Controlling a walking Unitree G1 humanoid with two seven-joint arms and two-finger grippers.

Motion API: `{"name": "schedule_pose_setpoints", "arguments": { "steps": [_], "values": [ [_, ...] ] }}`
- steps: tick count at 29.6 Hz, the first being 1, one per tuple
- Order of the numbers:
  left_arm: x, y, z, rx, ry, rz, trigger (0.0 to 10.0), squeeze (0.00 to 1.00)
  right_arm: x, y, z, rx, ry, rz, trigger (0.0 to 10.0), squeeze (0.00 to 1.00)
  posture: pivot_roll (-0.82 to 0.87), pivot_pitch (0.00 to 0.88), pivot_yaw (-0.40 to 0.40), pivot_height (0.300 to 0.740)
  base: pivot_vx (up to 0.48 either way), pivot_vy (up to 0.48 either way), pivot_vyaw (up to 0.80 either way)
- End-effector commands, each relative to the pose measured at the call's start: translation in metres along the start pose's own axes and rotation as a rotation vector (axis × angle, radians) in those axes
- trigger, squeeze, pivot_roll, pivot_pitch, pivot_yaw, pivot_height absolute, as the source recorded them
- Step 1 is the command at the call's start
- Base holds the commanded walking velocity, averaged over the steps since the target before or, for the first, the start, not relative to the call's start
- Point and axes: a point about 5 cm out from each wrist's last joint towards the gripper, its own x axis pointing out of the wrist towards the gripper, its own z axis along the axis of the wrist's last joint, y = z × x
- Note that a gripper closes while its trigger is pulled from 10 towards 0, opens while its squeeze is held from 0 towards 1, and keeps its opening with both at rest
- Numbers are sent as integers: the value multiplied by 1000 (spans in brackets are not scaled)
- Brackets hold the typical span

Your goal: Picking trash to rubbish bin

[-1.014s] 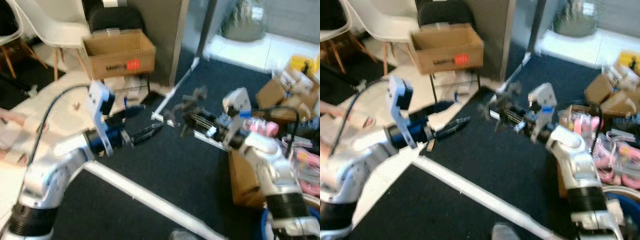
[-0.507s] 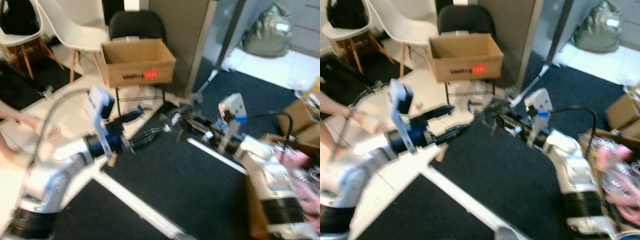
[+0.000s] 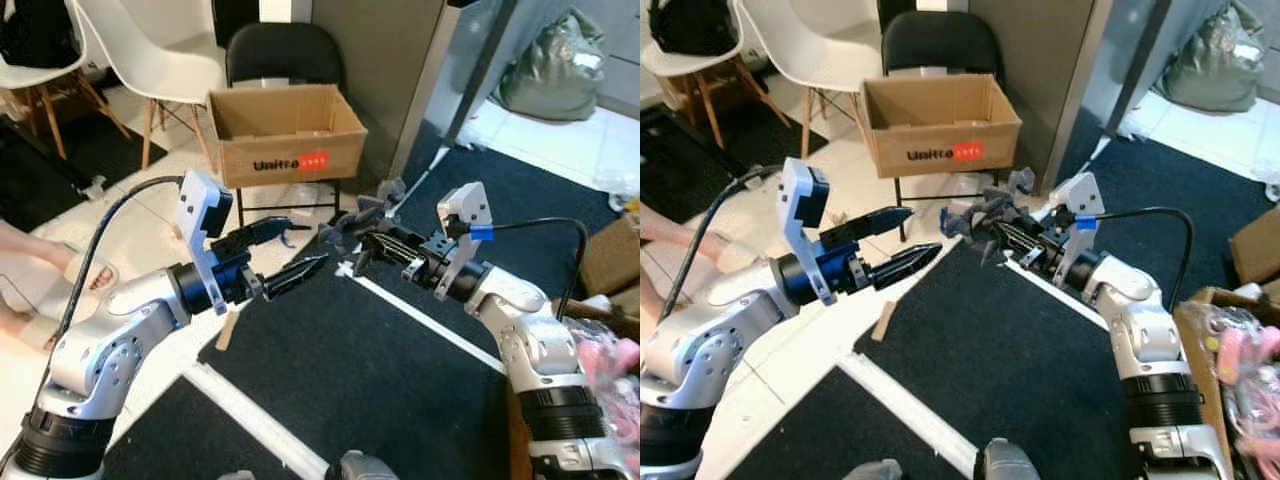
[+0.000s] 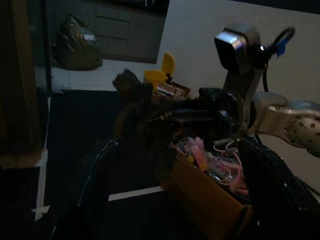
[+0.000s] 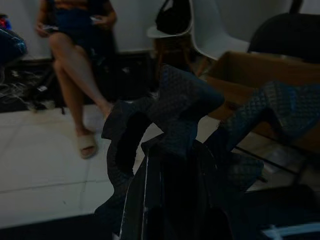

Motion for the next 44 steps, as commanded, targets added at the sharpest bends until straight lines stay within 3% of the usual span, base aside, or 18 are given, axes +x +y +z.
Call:
{"name": "schedule_pose_setpoints", "arguments": {
  "steps": [1, 9, 44],
  "values": [
    [-2, 1, -1, 8, 11, 5, 10000, 0, 1, 0, 3, 7, -13, 1, 10000, 0, -46, 0, -17, 740, 364, 0, 0],
    [-2, 2, -2, 9, 9, 6, 10000, 0, 2, 1, 2, 4, -3, 2, 10000, 0, -46, 0, -15, 740, 359, 0, -435],
    [0, 1, -2, 19, 3, -3, 10000, 0, 2, -2, 5, 3, -34, -8, 10000, 0, -38, 0, -16, 740, 342, 0, 77]
  ]
}}
